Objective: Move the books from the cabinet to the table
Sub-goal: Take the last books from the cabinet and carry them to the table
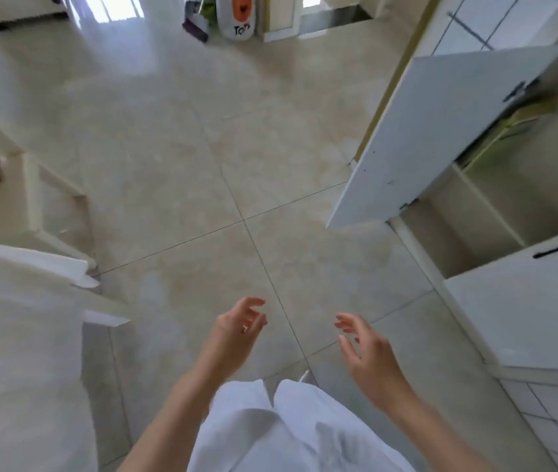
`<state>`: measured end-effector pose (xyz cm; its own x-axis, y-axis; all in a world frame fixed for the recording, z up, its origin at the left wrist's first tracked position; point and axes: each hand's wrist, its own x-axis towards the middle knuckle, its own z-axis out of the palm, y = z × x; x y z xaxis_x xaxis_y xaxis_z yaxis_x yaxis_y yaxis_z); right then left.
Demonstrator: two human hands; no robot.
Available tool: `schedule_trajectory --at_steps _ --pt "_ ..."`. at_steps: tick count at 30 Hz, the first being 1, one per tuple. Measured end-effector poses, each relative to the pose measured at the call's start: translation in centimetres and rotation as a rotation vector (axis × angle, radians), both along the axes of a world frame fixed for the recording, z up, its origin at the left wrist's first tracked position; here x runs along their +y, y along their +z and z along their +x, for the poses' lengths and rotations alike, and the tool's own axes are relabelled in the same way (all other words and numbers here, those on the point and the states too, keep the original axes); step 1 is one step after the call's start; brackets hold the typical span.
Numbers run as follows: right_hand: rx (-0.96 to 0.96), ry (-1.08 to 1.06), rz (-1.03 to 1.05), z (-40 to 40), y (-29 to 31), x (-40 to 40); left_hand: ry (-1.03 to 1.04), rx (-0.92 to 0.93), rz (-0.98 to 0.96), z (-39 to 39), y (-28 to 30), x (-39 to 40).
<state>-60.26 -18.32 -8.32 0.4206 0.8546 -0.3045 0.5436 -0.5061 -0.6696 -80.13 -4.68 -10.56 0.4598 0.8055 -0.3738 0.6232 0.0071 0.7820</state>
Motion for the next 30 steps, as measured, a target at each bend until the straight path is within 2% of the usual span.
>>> schedule_trajectory --at_steps 7,13,22,30 --pt "0.005 -0.212 0.006 12.2 0.6 -4.8 -0.180 -0.045 -0.051 15.3 0.1 -3.1" --pt "0.039 -0.383 0.033 19.4 0.3 -5.1 -0.323 -0.021 -0.053 24.6 0.2 -2.5" --pt "0.022 -0.564 0.056 31.1 -0.2 -1.3 -0.577 0.027 -0.013 39.3 -0.7 2.8" --pt "0.036 -0.630 0.053 41.7 -0.2 3.2 -0.745 0.093 -0.014 53.3 -1.2 8.6"
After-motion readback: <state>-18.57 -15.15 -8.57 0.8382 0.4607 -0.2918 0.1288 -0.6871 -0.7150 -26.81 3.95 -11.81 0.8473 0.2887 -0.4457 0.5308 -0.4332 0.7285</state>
